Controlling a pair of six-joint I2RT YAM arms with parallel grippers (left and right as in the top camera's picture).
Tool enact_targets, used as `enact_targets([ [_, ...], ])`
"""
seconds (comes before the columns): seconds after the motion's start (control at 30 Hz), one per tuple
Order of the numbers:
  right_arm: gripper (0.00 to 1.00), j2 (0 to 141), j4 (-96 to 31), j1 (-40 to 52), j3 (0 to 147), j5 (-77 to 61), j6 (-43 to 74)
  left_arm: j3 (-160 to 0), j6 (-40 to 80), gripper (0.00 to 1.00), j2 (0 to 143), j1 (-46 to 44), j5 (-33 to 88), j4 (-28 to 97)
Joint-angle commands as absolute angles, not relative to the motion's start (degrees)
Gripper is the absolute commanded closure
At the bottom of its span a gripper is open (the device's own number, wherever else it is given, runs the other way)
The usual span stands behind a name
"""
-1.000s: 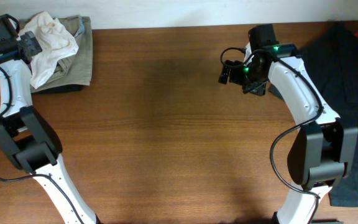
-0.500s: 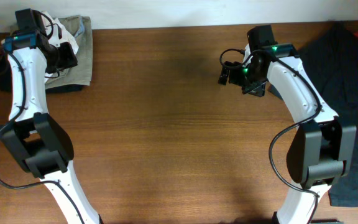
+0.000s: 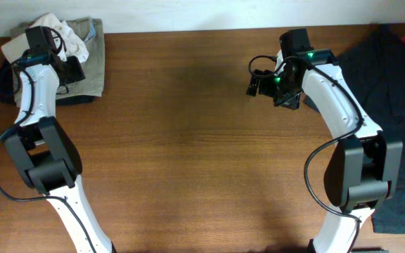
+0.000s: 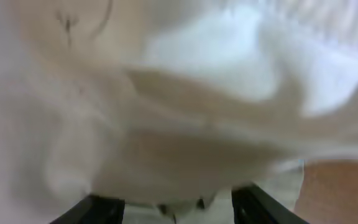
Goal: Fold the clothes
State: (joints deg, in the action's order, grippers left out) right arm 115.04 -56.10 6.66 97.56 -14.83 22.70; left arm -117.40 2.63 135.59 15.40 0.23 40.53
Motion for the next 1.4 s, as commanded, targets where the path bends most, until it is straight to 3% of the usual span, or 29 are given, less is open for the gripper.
enact_targets([
  [0.0,0.01,115.7,-56.1,7.1,97.4,-14.3,23.0,-117.3,1.7,0.45,138.9,15.6,4.2,37.7],
  [0.23,0.02,115.7,-55.9,7.1,97.4,-14.3,23.0,-117.3,1.7,0.46,139.9,15.5,9.6,34.1],
  [0.33,0.01,115.7,-55.9,7.1,97.4,-14.3,22.9,-117.4,1.7,0.53,139.6,15.3,10.8,33.8],
  [0.63,0.01,115.7,-55.7,7.1,97.4,-14.3,22.9,-117.4,1.7,0.58,136.2,13.6,11.2,35.5],
  [0.67,0.01,115.7,-55.7,7.1,97.4,-14.3,23.0,-117.4,1.7,0.61,136.2,13.3,11.2,35.7],
  [0.73,0.01,115.7,-55.7,7.1,97.4,-14.3,22.9,-117.4,1.7,0.85,136.2,12.8,11.2,35.8],
  [0.83,0.01,115.7,-55.6,7.1,97.4,-14.3,22.9,-117.4,1.7,0.99,135.5,12.8,11.2,35.8],
  [0.93,0.01,115.7,-55.5,7.1,97.4,-14.3,23.0,-117.4,-0.6,1.00,133.3,12.6,11.2,35.9],
  [0.97,0.01,115.7,-55.5,7.1,97.4,-14.3,23.0,-117.4,-1.8,0.98,132.5,12.2,11.2,36.2],
  [1.03,0.01,115.7,-55.5,7.1,97.4,-14.3,23.0,-117.4,-3.6,0.83,131.3,10.9,11.2,37.5],
  [1.13,0.01,115.7,-55.5,7.1,97.4,-14.3,23.0,-117.3,-5.4,0.57,131.3,10.2,11.2,39.6],
  [1.17,0.01,115.7,-55.5,7.1,97.4,-14.3,23.0,-117.3,-5.9,0.43,131.3,10.2,11.2,39.7],
  [1.3,0.01,115.7,-55.7,7.1,97.4,-14.3,23.0,-117.1,-6.2,0.42,131.3,10.0,11.2,39.6],
  [1.37,0.01,115.7,-55.6,7.1,97.4,-14.3,23.0,-117.1,-6.2,0.18,131.6,9.9,11.2,37.0],
])
